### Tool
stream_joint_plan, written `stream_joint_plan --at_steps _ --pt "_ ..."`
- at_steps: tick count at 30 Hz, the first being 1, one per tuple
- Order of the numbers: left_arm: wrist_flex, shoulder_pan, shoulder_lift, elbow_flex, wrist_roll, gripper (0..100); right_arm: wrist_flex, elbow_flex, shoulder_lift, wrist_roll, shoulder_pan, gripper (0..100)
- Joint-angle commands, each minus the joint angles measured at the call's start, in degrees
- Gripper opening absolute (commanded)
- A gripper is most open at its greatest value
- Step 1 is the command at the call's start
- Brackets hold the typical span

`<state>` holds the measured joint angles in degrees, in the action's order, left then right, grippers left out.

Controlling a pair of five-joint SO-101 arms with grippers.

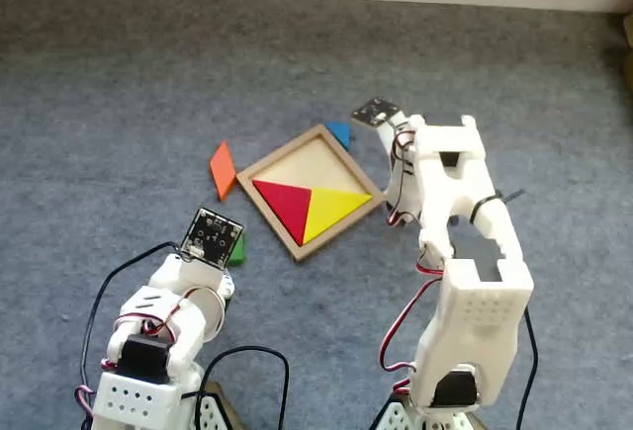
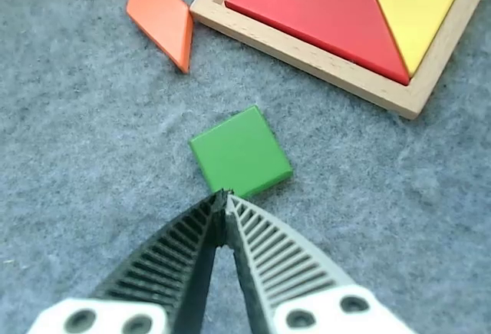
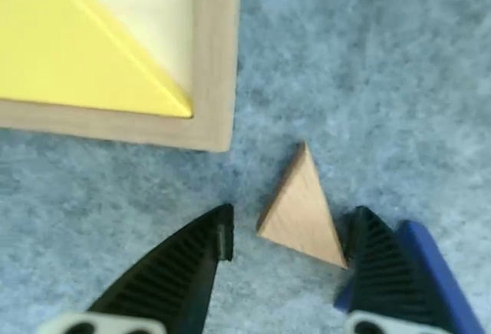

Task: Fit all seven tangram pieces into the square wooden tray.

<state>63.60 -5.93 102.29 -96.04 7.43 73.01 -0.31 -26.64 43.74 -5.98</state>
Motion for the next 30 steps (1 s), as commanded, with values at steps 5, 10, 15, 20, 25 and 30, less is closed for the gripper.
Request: stream_joint_plan --at_steps 5,10,15,20,25,30 --pt "0.26 0.13 0.92 -1.1 -0.26 1 0.75 -0.31 -0.48 3.43 1.1 18.9" --pt "0.26 0.13 0.92 -1.1 -0.26 1 0.92 -0.31 -0.31 3.52 2.59 14.6" --pt "0.26 0.13 0.92 -1.1 -0.26 1 1.1 -0.4 0.57 3.34 2.51 10.0" --pt "0.26 0.13 0.92 -1.1 -0.26 1 3.91 -0.31 7.52 3.16 2.33 9.4" --pt "0.26 0.13 0.92 -1.1 -0.26 1 6.46 -0.04 13.67 3.08 1.1 9.4" --pt "0.26 0.13 0.92 -1.1 -0.26 1 6.2 -0.04 17.19 -0.88 -2.42 9.4"
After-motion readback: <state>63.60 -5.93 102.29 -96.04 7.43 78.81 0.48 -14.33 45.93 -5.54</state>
